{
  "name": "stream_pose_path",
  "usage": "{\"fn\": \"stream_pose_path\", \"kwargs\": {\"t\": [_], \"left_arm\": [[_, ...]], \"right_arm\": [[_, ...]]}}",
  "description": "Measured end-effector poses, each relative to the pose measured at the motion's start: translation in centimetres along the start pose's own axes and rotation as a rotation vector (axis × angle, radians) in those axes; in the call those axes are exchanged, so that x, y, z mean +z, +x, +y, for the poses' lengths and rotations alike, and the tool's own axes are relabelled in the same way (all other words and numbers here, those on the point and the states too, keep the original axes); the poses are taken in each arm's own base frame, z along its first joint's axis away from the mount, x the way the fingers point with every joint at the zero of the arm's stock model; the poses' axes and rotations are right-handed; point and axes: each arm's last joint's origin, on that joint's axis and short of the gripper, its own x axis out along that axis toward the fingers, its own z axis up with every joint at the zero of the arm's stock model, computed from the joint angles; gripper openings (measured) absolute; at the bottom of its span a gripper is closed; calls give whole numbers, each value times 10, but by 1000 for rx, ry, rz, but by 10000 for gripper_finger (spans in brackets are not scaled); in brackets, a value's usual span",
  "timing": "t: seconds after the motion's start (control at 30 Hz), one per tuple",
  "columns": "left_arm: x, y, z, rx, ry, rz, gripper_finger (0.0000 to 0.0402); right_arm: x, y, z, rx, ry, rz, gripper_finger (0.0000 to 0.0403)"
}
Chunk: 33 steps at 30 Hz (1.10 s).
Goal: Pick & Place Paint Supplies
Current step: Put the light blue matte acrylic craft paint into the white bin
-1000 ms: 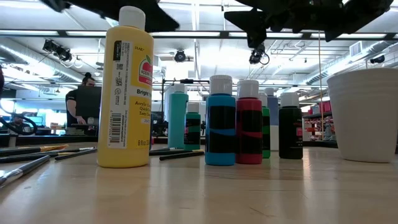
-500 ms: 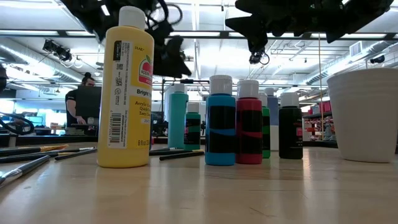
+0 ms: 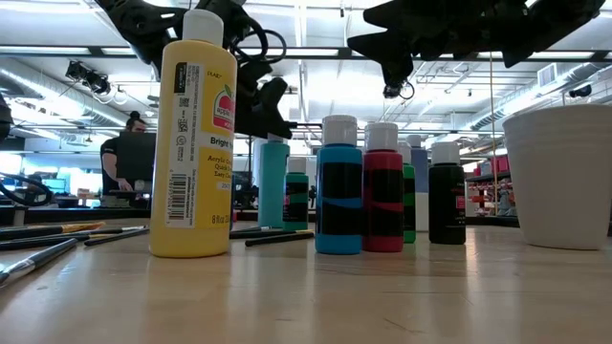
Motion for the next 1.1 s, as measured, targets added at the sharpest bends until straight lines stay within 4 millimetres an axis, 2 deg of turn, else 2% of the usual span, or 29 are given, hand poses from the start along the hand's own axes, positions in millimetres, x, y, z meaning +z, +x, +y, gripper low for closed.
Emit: {"fn": "stream_pose_path", "kwargs": {"t": [0.1, 0.37, 0.6, 0.77, 0.9, 1.1], "left_arm": [[0, 1, 1, -4, -3, 1, 128], [7, -3, 3, 11, -13, -29, 128], [59, -19, -3, -83, -22, -186, 128], [91, -26, -9, -119, 1, -274, 130], [97, -19, -13, -181, -15, -273, 130], [83, 13, -21, -165, -3, -244, 131]], "right_arm": [[0, 0, 0, 0, 0, 0, 237], [0, 0, 0, 0, 1, 1, 237], [2, -1, 0, 0, 13, -16, 237], [11, -12, 2, 0, 87, -19, 237], [16, -28, 5, -3, 94, 43, 237], [23, -45, 7, -49, 75, 66, 237]]}}
